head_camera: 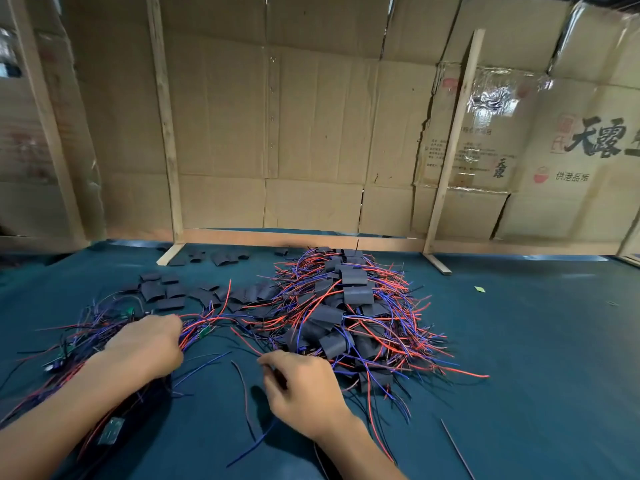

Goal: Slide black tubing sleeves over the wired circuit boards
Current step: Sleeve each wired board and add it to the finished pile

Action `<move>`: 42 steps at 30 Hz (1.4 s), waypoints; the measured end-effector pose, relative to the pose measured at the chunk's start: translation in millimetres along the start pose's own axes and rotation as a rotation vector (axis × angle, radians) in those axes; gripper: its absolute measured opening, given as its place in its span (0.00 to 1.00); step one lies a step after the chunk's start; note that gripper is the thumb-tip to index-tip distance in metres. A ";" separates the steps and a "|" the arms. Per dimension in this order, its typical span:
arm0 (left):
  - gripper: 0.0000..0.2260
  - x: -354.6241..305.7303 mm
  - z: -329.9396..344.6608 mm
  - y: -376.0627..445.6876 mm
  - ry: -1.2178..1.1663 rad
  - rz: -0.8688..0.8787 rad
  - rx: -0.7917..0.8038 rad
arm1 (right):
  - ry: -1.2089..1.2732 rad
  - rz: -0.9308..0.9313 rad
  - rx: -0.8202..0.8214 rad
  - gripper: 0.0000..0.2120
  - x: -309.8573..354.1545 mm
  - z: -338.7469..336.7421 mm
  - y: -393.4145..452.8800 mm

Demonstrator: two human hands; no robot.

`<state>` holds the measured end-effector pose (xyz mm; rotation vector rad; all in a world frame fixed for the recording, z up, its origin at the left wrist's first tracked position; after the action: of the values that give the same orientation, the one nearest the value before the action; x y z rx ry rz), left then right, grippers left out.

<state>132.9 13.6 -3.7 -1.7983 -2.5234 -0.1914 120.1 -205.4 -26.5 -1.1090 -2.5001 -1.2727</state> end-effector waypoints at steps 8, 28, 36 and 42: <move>0.07 8.7 -28.6 11.7 -0.253 -0.060 -0.092 | 0.011 0.022 -0.020 0.17 -4.0 1.3 -0.8; 0.05 -2.0 -151.6 -35.4 -0.928 0.060 -0.985 | 0.023 -0.033 -0.094 0.14 -4.7 -3.8 -1.8; 0.07 -93.7 -86.4 -68.1 -1.020 0.358 -0.507 | 0.891 0.439 -0.154 0.16 -31.7 -9.5 1.6; 0.15 -124.9 -32.0 -88.6 -0.946 0.496 -0.393 | 1.010 0.544 -0.188 0.14 -41.9 -11.9 2.0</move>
<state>89.0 -136.0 8.4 -3.2084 -2.4660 0.2743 149.3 -236.7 -34.9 -0.7756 -1.2695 -1.3998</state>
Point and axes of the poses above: each hand's wrist, its own y-axis towards the middle knuckle, its own z-axis out of the palm, x = y × z, the point moved 10 cm from there along y, towards the middle knuckle, and after that the axes turned 8 degrees about -x, right-handed, at the moved point
